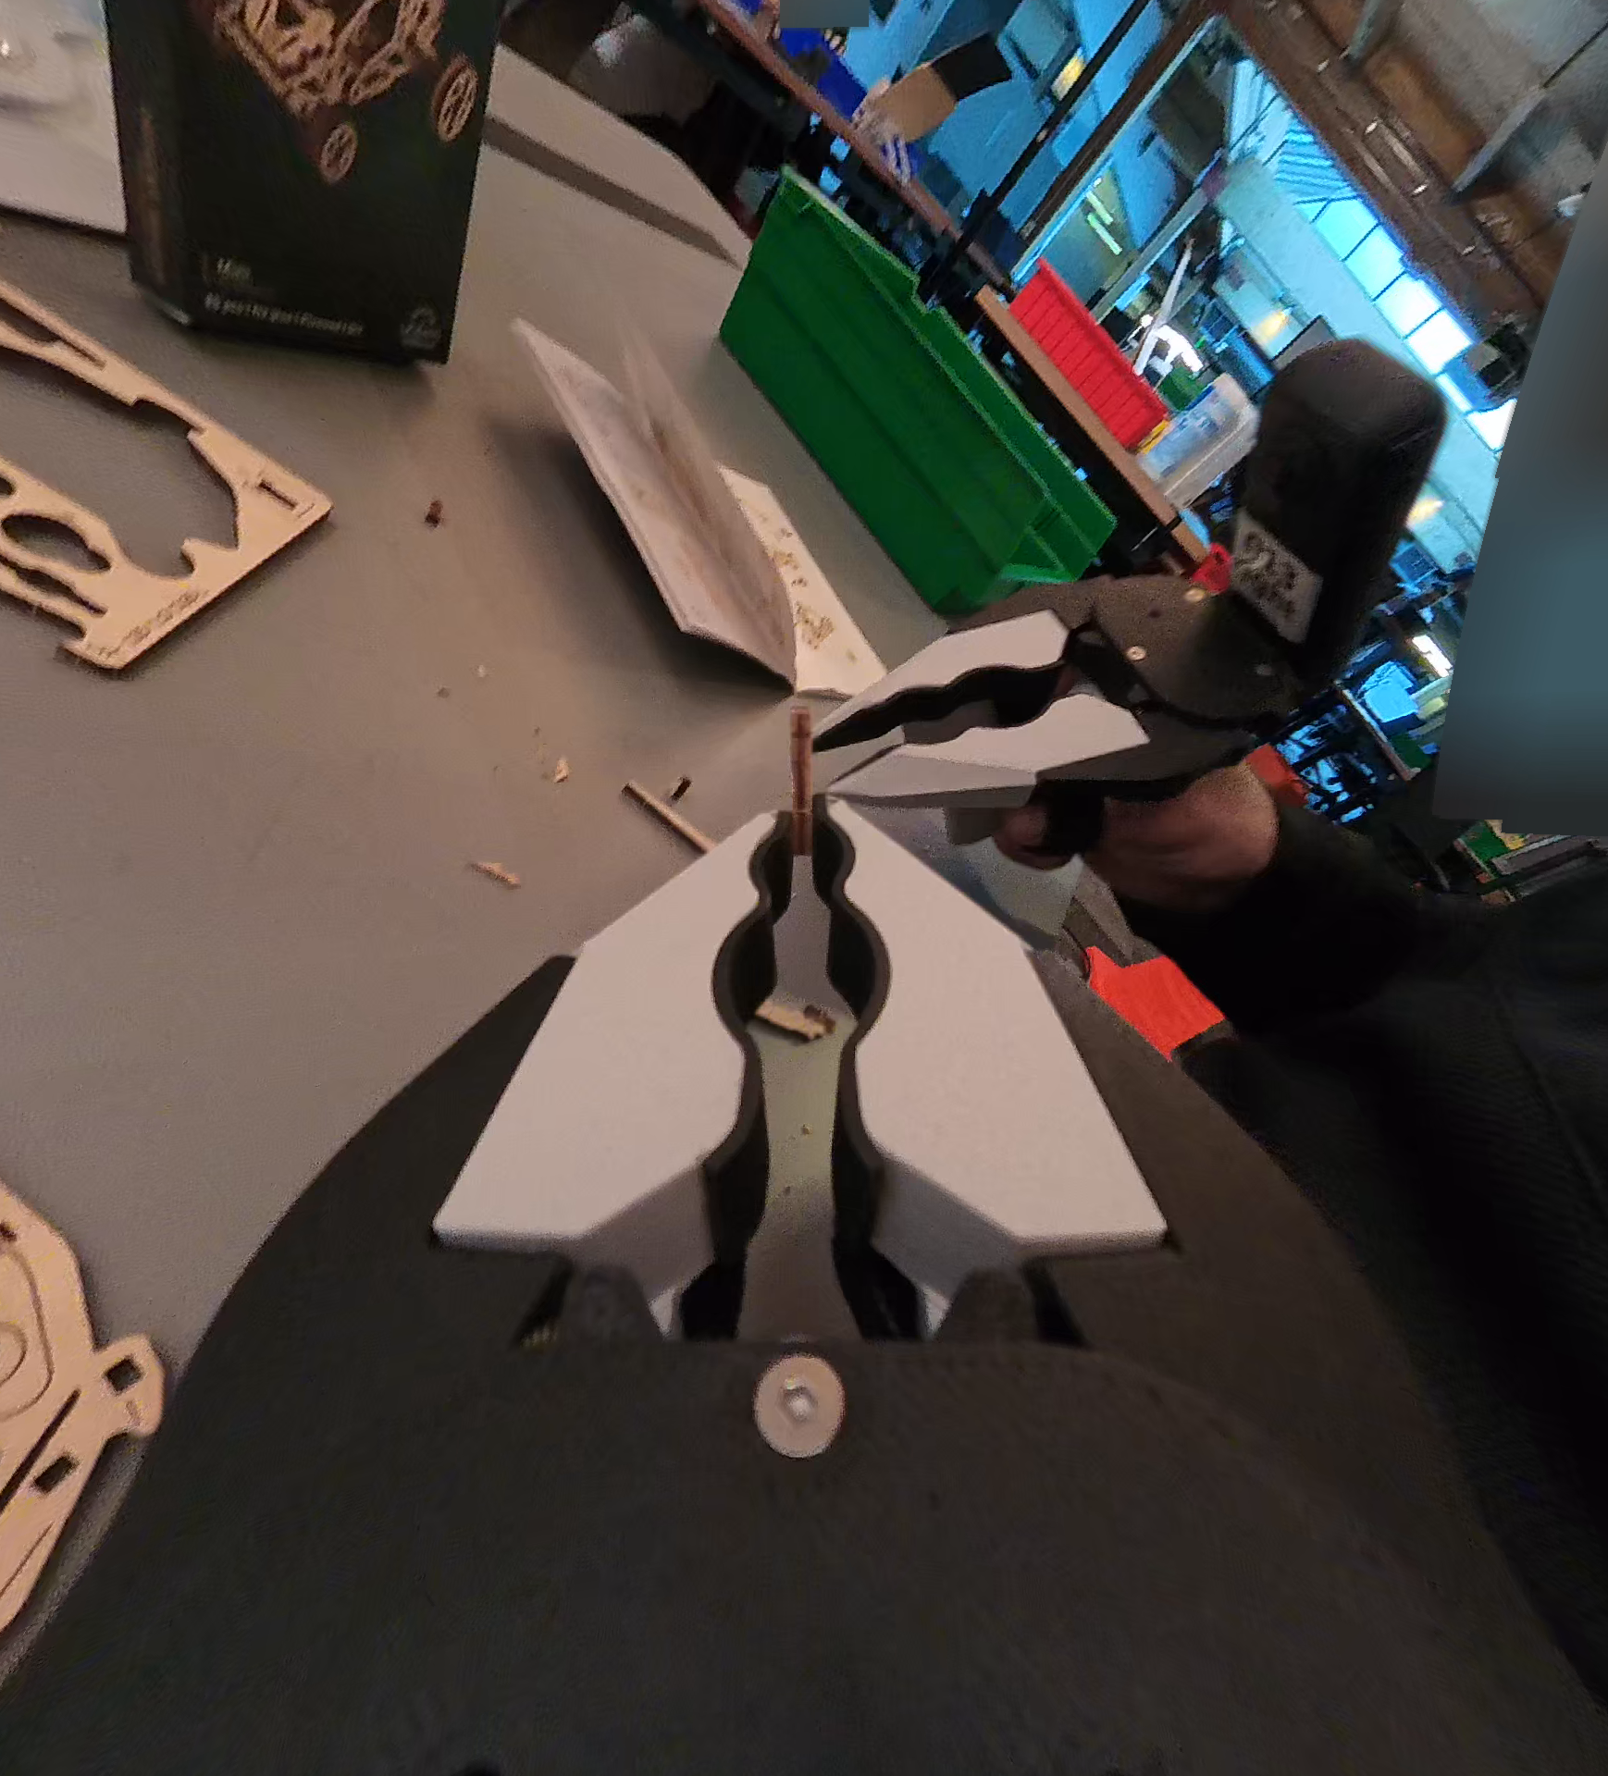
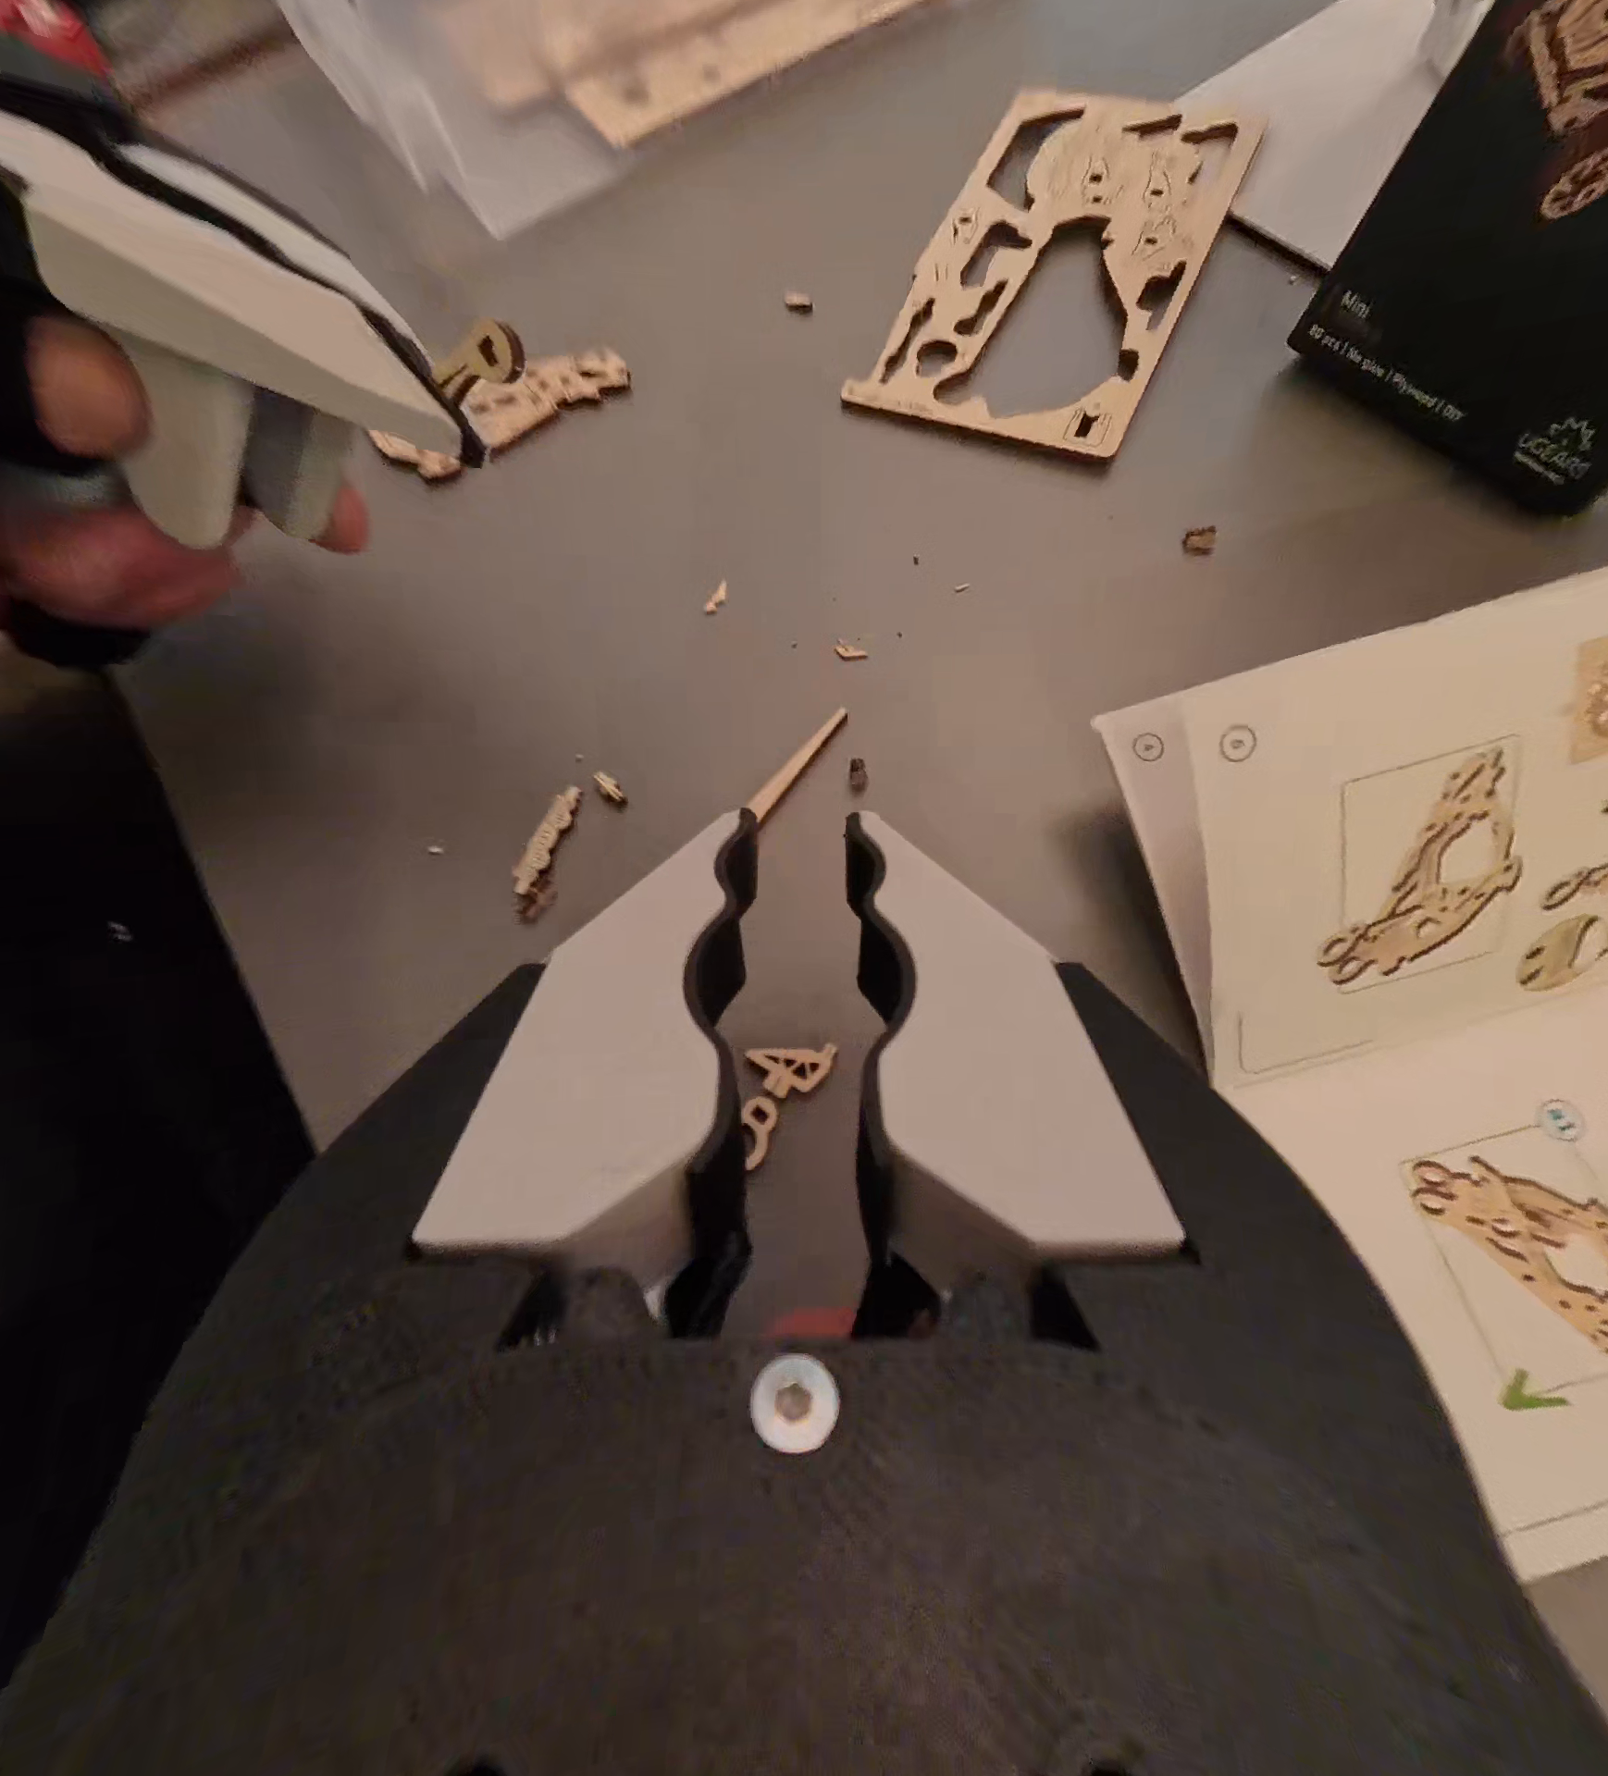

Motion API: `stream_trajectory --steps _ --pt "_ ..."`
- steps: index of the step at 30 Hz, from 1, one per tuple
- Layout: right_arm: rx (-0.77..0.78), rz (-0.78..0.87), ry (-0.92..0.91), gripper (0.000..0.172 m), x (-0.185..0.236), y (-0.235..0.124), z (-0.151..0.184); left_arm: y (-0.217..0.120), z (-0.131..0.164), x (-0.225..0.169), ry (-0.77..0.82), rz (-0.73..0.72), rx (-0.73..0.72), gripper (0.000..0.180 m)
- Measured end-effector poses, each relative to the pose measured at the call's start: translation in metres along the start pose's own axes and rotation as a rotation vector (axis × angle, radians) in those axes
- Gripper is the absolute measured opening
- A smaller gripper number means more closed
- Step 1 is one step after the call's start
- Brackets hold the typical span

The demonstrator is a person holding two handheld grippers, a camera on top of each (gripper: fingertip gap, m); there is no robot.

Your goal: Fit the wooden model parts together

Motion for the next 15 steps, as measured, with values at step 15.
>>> stream_trajectory --steps 15 --pt "0.239 -0.028 -0.12 0.001 -0.014 0.049 -0.006 0.0 0.009 0.017 -0.066 -0.006 -0.002 0.001"
Point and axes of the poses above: each gripper's, where its closed fingertips meet, y out along the fingers, z out of its underside, x = y × z across the jaws, the point moved 6 cm from there along -y, back along the fingers, and after that the axes turned 4 degrees about -z, right-handed, at the moved point
